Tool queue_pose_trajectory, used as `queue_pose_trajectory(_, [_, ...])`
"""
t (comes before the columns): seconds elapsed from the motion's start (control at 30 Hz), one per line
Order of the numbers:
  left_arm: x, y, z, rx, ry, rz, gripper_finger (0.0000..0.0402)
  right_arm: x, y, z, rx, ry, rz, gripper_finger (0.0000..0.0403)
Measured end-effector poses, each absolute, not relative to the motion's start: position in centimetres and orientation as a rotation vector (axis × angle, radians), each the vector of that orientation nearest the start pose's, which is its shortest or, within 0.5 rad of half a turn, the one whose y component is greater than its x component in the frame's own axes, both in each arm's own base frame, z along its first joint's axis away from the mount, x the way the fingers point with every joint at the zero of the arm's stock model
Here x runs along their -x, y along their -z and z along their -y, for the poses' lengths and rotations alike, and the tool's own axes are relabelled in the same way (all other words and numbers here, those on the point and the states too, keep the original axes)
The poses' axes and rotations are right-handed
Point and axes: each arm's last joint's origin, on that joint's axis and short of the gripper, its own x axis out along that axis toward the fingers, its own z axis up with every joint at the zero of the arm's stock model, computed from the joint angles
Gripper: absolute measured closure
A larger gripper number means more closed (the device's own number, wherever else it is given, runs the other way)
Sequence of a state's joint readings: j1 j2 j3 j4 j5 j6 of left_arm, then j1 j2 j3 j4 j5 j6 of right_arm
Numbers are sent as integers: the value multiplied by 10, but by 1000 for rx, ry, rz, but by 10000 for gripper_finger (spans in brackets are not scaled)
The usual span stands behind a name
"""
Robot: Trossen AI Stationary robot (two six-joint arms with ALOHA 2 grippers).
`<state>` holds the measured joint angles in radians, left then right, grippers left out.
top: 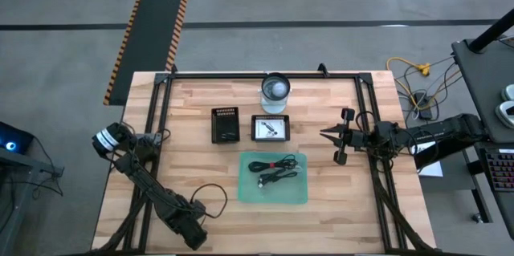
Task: Pick and place items into bin
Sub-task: Put the blue charger adapter into the left black bin
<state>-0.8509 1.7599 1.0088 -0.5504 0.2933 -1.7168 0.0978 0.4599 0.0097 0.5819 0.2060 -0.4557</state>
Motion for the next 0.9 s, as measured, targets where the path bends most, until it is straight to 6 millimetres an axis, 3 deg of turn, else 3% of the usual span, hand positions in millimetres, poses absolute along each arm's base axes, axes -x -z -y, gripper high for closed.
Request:
queue_pose_trajectory(0.37, [-205, -147, 239, 898, -340, -1643, 267, -125, -181, -6, 435, 136, 103, 376])
queue_pose_trajectory(0.67, [-212, -149, 231, 852, -313, -1617, 267, -125, -181, -6, 434, 136, 103, 376])
queue_pose_trajectory(0.9, [-221, -171, 186, 479, -458, -1215, 267, -125, -181, -6, 435, 136, 104, 376])
